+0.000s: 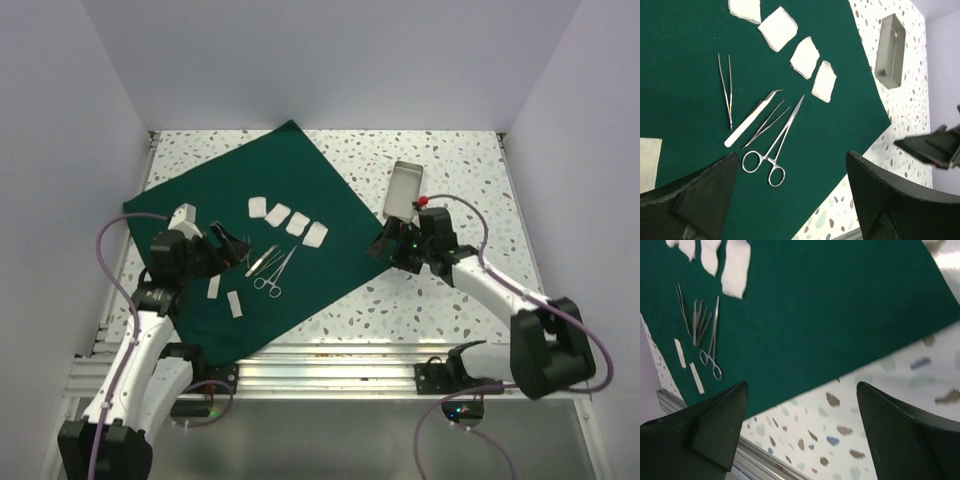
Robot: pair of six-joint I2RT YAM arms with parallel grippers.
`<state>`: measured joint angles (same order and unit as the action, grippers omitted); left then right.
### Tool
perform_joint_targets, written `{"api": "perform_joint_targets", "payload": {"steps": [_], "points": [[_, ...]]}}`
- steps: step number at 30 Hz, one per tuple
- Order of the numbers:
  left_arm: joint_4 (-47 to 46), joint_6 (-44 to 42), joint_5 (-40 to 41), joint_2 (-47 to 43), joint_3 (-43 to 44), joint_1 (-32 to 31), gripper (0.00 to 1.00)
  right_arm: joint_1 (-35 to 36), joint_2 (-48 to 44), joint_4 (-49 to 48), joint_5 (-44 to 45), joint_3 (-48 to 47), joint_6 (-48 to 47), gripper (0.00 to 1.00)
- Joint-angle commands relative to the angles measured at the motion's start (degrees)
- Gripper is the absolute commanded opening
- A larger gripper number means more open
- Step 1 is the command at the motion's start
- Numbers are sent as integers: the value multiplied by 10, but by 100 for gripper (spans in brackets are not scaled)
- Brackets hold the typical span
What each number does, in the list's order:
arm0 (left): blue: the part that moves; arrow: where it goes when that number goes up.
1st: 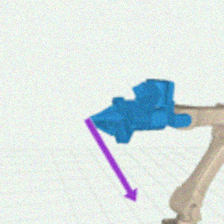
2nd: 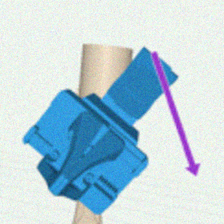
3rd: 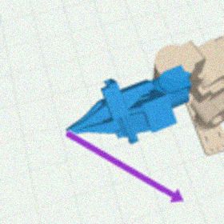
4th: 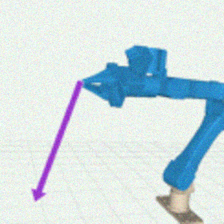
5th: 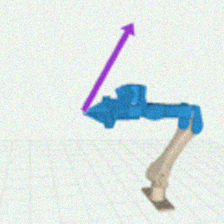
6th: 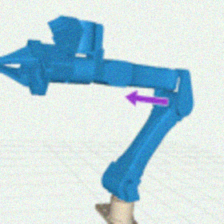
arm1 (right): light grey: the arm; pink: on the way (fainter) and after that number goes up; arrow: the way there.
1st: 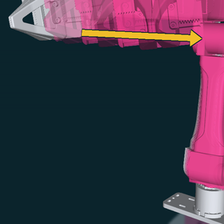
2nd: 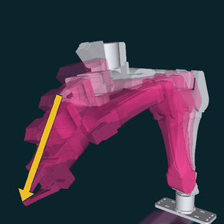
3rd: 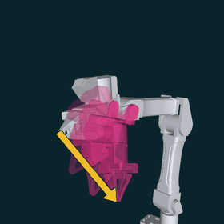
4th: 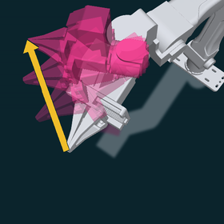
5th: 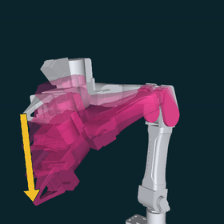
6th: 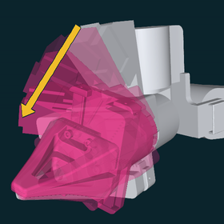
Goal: Prepare the surgical pack
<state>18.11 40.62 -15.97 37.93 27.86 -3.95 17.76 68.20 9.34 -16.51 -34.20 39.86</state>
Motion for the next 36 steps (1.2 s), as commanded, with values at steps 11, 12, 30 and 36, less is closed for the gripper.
{"api": "perform_joint_targets", "payload": {"steps": [11,12,30,36], "points": [[97,-66,-76,167,177,-26,78,63,301,-43,-66,-317,38,66],[111,-70,-78,175,184,-27,77,68,313,-36,-66,-325,44,64],[107,-127,-15,394,322,-99,61,79,391,52,-105,-389,1,63],[117,-115,-8,412,331,-109,59,82,430,23,-113,-390,8,61]]}}
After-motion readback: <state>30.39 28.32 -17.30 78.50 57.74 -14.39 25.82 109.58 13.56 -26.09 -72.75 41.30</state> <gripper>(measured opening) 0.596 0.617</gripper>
